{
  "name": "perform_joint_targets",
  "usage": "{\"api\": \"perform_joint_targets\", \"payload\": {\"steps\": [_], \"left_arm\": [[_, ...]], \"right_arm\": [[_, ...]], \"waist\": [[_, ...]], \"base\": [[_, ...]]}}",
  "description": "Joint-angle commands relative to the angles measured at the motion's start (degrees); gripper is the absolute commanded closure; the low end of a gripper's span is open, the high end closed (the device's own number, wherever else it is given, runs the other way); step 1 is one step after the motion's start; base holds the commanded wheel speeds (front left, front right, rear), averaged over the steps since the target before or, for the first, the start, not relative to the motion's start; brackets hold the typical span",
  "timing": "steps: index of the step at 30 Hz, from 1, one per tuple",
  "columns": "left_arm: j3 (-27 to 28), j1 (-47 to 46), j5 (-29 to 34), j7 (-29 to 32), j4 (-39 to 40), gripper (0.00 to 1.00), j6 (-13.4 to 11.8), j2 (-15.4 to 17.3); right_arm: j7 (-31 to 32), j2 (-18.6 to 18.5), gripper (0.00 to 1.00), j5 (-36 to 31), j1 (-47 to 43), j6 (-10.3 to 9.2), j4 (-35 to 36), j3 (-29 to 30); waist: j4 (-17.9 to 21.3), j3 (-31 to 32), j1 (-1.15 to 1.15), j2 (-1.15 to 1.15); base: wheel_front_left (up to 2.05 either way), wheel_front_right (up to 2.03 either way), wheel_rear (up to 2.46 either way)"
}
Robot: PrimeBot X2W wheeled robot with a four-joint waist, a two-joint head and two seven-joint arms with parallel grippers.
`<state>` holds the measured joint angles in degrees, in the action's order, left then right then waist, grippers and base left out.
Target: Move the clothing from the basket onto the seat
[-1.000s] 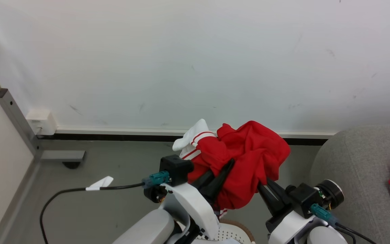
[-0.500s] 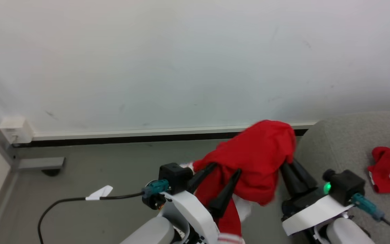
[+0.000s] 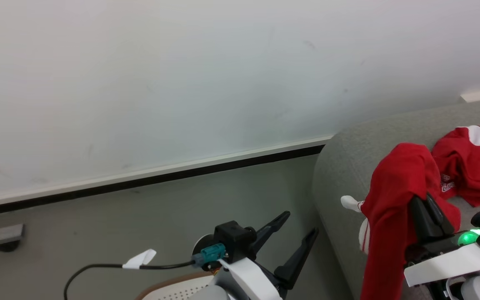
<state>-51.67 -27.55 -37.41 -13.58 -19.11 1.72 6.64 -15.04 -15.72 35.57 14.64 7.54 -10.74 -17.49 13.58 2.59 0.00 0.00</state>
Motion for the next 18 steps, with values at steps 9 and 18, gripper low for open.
{"api": "perform_joint_targets", "payload": {"steps": [9,18], "left_arm": [[0.6,-0.56,3.56,-1.34,0.42,0.0,-0.25,0.36],[1.69,0.25,6.23,-1.57,0.27,0.0,-0.04,0.41]], "right_arm": [[-0.18,0.18,1.0,1.18,-5.11,-0.11,3.09,2.54],[-0.15,-0.47,1.0,5.18,-6.34,-0.11,5.64,2.21]], "waist": [[9.02,-1.34,0.0,0.0],[12.42,-2.01,0.0,0.0]], "base": [[0.0,0.0,0.0],[0.0,0.0,0.0]]}}
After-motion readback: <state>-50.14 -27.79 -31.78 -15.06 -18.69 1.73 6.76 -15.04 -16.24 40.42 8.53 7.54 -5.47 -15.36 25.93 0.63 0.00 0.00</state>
